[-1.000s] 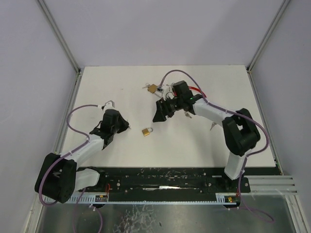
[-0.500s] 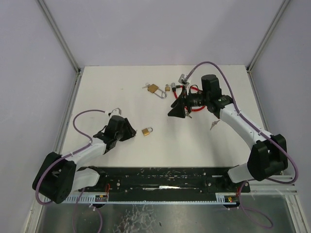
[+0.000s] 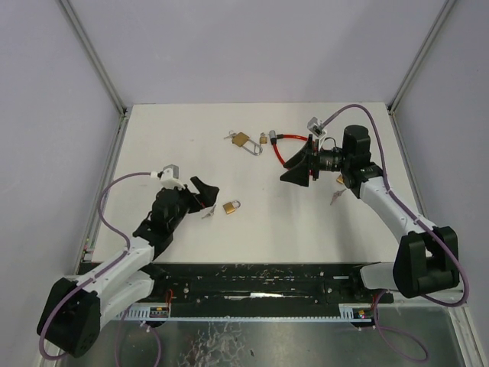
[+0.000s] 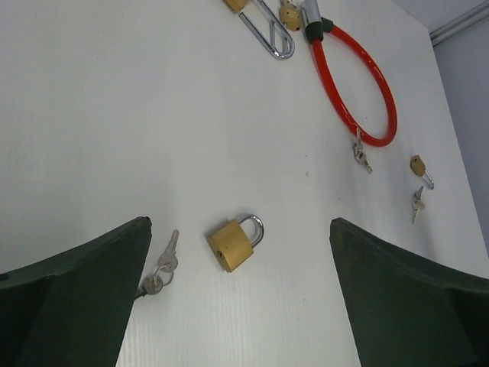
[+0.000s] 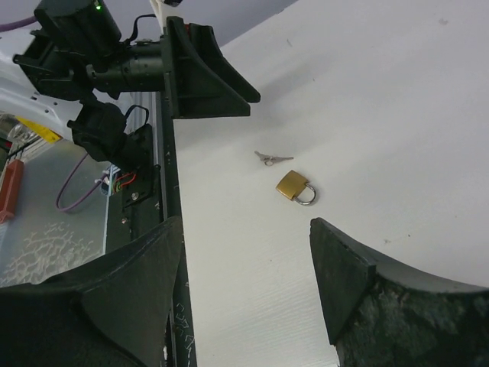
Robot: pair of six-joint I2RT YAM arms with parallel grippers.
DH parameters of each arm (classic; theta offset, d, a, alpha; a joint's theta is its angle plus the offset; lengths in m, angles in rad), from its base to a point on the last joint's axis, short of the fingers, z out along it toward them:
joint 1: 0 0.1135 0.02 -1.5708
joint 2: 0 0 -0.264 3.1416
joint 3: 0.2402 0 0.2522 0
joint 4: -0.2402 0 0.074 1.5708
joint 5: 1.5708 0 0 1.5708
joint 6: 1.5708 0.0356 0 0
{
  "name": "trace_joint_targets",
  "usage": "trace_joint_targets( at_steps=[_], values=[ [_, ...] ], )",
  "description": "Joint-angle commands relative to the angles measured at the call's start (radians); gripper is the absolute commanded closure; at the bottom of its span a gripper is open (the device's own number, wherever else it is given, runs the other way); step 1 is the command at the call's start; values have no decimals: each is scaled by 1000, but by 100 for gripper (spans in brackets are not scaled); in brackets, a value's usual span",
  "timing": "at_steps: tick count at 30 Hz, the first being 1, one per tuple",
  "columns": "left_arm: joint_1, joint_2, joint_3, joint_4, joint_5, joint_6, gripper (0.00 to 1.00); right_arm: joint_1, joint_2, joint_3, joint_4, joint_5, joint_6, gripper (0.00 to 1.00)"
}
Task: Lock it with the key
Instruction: Place the key at the center of the board, then move the lock to the center of the board.
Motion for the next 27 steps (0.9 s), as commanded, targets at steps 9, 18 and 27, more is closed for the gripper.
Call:
trace_joint_targets(
  at_steps=[9,18,27],
  values=[
    [25,496,419,14,-73,-64,0,-1,-49,14,17,-22,-45,26],
    [27,1043,1170,-633,-294,-142,0,-19,-46,21,-7,-15,-66,26],
    [22,1424,1695,-811,-298,-14,10,-34,-30,24,-24,-9,-73,26]
  ],
)
